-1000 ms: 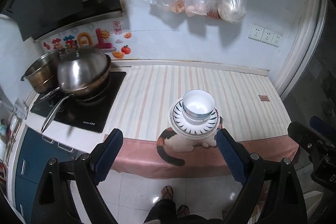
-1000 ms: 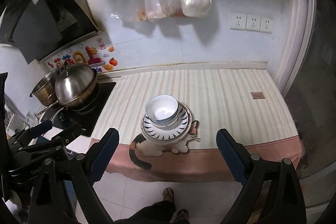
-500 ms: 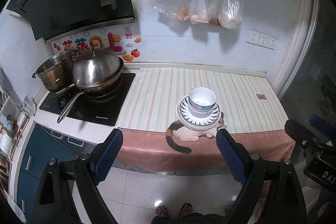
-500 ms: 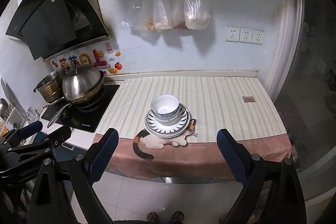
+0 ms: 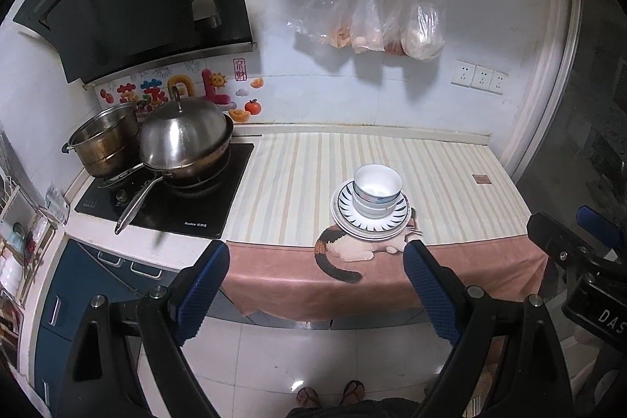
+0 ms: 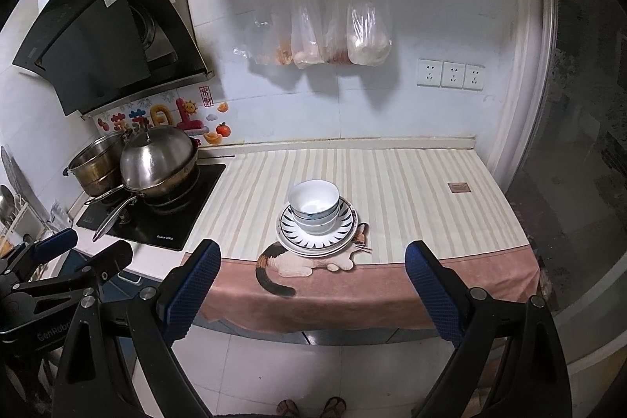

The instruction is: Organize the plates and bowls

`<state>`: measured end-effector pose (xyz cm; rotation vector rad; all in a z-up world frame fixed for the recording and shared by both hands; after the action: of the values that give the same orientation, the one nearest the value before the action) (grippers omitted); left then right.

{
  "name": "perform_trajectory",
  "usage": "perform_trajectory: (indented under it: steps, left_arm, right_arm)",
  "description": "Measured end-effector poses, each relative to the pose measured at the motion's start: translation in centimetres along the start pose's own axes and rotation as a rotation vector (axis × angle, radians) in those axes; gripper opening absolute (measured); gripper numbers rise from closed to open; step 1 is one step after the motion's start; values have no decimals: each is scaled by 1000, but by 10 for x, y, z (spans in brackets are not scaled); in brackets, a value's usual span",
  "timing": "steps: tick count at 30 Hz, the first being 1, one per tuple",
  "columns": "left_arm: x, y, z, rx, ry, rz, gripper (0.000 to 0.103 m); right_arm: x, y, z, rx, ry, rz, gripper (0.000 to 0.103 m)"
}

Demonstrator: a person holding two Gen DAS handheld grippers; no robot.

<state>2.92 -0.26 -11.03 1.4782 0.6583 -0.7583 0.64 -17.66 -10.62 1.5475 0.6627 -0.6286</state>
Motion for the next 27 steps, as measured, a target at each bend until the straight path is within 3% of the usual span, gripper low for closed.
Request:
perform_trajectory:
  steps: [27]
  left_arm:
    - [-16,-2,-1,-2,-10,23,91]
  right_arm:
    - [-14,-7,-1,3,-23,13,98]
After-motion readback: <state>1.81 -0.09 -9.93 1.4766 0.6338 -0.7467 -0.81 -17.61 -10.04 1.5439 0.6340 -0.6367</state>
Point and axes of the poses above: each gripper's, at about its wrist camera, not at the fingertips, and x roughly the way its jaws point, z to its right, y to its top, the point moved 9 cm from there along x, roughly the way its jaws point, and after that the axes turned 9 degrees about -z, right-handed, at the moved point
